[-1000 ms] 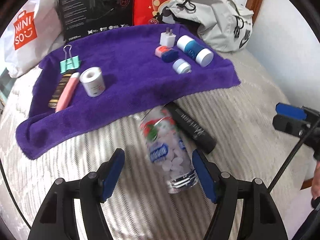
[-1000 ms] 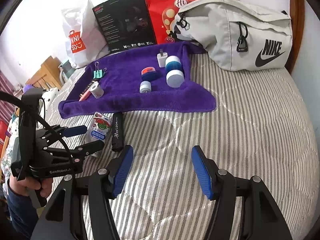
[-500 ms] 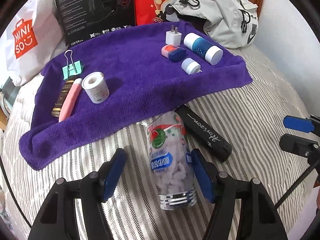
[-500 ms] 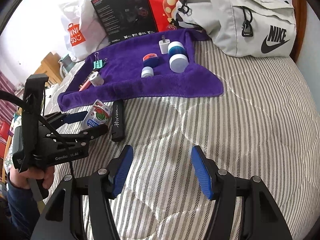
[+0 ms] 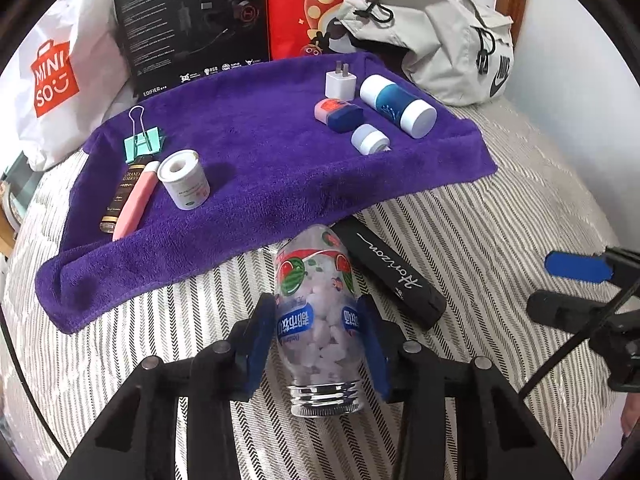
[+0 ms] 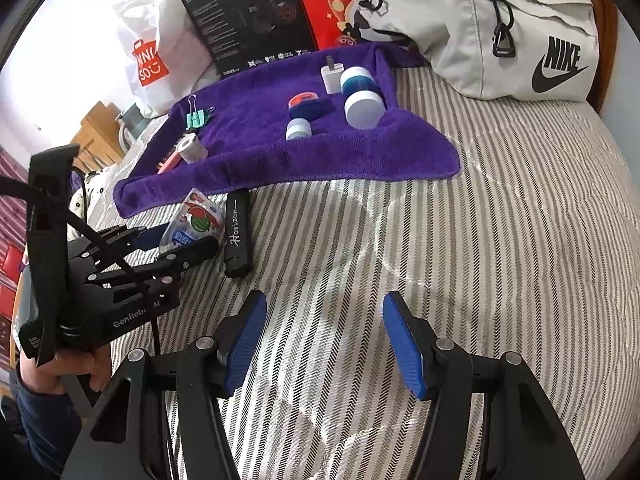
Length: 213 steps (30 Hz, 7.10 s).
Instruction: Organize rigid objects
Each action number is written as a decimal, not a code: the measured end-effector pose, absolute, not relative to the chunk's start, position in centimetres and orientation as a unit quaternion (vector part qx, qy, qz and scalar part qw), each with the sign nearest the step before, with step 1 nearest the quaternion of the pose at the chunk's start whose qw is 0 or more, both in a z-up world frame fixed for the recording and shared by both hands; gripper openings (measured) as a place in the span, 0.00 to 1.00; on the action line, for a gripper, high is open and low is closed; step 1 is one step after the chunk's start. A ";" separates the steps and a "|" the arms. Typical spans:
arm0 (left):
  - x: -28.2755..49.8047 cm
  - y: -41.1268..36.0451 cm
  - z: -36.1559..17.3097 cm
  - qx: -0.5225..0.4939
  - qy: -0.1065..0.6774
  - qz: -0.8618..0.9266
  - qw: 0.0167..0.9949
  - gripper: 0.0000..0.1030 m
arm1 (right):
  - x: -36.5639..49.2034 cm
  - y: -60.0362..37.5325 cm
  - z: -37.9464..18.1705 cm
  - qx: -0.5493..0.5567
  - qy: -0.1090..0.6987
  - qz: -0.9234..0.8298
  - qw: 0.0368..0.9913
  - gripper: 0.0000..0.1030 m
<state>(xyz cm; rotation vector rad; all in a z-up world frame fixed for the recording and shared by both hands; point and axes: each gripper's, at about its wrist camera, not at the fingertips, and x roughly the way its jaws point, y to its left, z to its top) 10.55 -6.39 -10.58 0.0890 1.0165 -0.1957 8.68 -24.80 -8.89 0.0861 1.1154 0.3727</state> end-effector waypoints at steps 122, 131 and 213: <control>22.1 3.0 -9.0 -0.003 0.499 -0.090 0.862 0.37 | 24.0 -12.3 -10.0 -0.081 0.502 0.270 0.817 0.21; 22.7 2.6 -9.6 -0.017 0.501 -0.093 0.860 0.37 | 24.5 -12.3 -10.3 -0.075 0.504 0.266 0.818 0.21; 0.4 0.3 -1.2 -0.018 0.411 -0.006 0.912 0.98 | 0.4 -20.6 0.0 -0.023 0.419 0.095 0.903 1.00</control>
